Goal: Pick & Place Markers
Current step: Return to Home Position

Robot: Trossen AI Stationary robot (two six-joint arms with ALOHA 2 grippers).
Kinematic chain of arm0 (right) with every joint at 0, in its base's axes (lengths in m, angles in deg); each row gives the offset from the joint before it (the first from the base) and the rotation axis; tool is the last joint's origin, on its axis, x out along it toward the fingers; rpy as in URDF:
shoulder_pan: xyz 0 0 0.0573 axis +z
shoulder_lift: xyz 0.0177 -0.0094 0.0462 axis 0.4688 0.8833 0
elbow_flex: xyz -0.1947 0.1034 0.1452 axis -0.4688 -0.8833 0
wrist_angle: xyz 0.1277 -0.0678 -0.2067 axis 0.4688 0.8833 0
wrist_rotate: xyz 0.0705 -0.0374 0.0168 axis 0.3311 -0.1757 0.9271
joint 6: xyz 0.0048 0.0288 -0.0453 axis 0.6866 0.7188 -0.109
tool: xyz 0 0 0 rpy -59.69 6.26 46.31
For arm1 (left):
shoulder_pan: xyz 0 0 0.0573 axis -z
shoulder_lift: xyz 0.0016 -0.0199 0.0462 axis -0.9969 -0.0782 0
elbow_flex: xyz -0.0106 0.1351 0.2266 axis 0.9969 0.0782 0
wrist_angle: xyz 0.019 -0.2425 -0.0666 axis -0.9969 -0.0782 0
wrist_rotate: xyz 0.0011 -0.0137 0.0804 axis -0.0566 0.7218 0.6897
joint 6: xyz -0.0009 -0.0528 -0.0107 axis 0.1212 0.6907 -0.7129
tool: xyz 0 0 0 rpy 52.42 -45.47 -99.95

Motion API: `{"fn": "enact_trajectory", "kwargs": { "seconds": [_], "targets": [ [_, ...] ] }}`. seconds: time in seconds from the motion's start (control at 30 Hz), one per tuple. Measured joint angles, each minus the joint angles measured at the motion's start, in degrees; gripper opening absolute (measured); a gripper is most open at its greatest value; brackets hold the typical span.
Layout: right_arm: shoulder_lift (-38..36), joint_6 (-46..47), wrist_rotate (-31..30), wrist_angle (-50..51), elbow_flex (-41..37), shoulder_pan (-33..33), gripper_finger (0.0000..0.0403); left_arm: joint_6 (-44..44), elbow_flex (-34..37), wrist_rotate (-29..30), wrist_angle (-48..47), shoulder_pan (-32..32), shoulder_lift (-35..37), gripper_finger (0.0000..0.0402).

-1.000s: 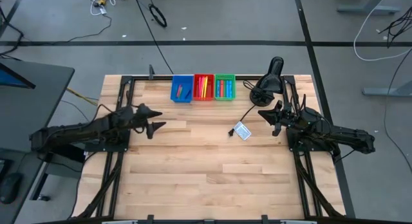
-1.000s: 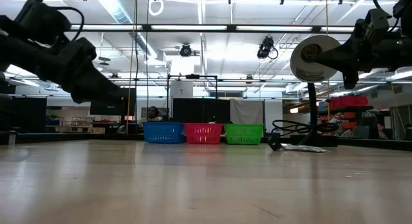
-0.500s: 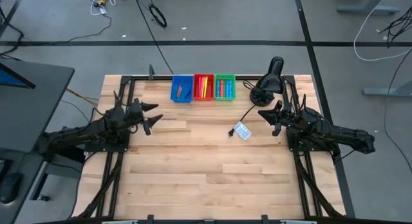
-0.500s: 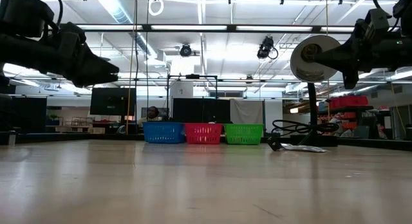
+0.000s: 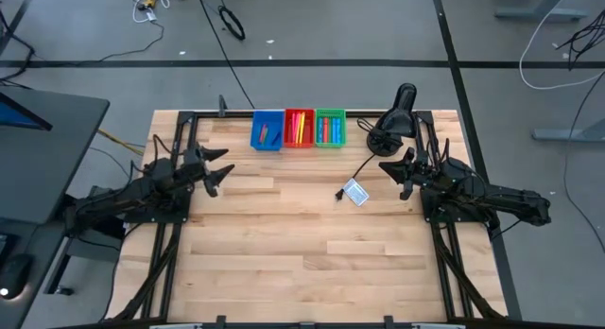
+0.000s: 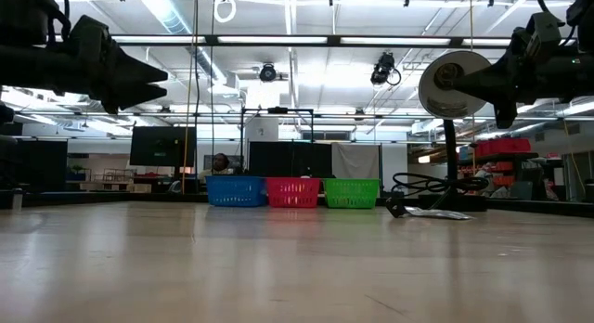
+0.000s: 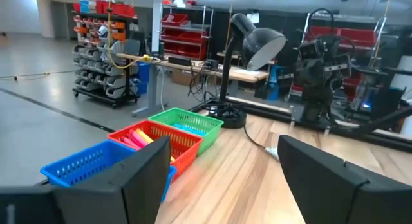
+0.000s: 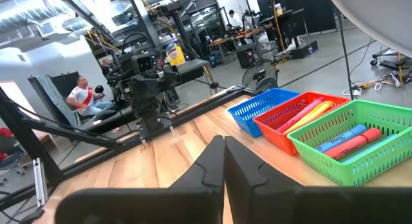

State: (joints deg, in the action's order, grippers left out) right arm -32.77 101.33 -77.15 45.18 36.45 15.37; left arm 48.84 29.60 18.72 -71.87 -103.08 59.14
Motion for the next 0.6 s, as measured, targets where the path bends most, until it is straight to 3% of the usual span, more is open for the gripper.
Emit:
{"fn": "enact_trajectory", "kwargs": {
  "seconds": [0.6],
  "targets": [
    [0.0,0.0,0.0,0.0,0.0,0.0,0.0011,3.5,0.0,-2.9,-0.7,0.0,-0.4,0.0291]
  ]
}}
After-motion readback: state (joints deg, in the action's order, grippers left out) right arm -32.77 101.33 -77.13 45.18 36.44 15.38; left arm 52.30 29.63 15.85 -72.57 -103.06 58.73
